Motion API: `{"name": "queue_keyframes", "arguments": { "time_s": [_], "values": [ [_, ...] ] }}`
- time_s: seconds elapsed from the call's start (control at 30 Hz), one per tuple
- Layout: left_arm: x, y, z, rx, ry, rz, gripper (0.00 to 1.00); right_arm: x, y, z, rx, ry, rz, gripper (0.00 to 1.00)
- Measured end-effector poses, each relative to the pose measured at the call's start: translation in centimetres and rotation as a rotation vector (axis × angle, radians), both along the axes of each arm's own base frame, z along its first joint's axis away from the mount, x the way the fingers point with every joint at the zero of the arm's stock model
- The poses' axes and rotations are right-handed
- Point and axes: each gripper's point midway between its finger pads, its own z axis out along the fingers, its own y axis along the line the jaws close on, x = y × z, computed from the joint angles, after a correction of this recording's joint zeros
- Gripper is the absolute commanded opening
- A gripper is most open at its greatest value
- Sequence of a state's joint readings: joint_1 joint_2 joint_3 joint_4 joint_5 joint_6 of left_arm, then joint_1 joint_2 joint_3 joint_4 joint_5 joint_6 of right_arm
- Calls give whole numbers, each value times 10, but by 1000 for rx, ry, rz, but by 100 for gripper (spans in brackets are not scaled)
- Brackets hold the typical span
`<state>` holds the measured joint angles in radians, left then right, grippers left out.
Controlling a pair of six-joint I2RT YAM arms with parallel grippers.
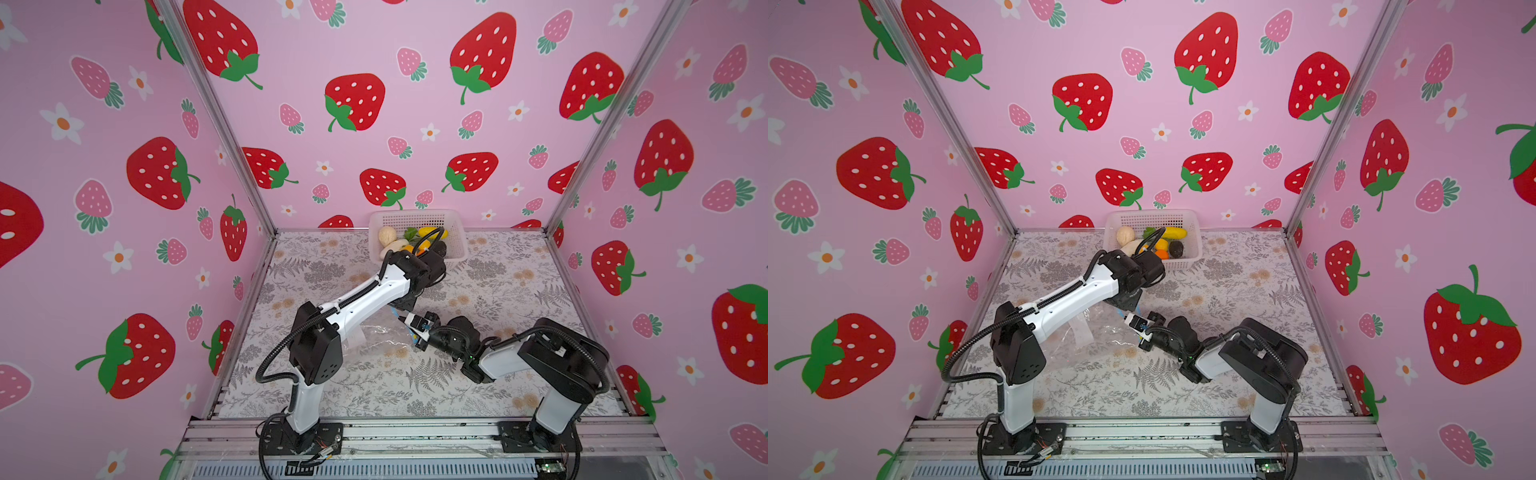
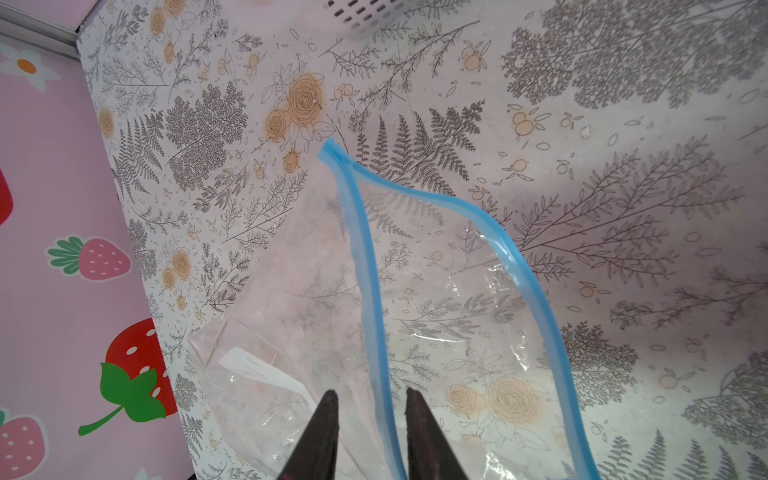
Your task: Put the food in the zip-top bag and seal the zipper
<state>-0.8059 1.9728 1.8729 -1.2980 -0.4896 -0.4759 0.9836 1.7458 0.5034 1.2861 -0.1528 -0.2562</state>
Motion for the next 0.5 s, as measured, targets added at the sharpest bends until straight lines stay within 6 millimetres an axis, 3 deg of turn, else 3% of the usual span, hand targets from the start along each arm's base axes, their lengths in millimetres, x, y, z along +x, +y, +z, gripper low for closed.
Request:
{"name": "queue_keyframes", "arguments": {
  "time_s": [0.5],
  "values": [
    [-1,2,-4,14,2,2,7,1,0,-1,-2,2,-4,0]
  ]
}}
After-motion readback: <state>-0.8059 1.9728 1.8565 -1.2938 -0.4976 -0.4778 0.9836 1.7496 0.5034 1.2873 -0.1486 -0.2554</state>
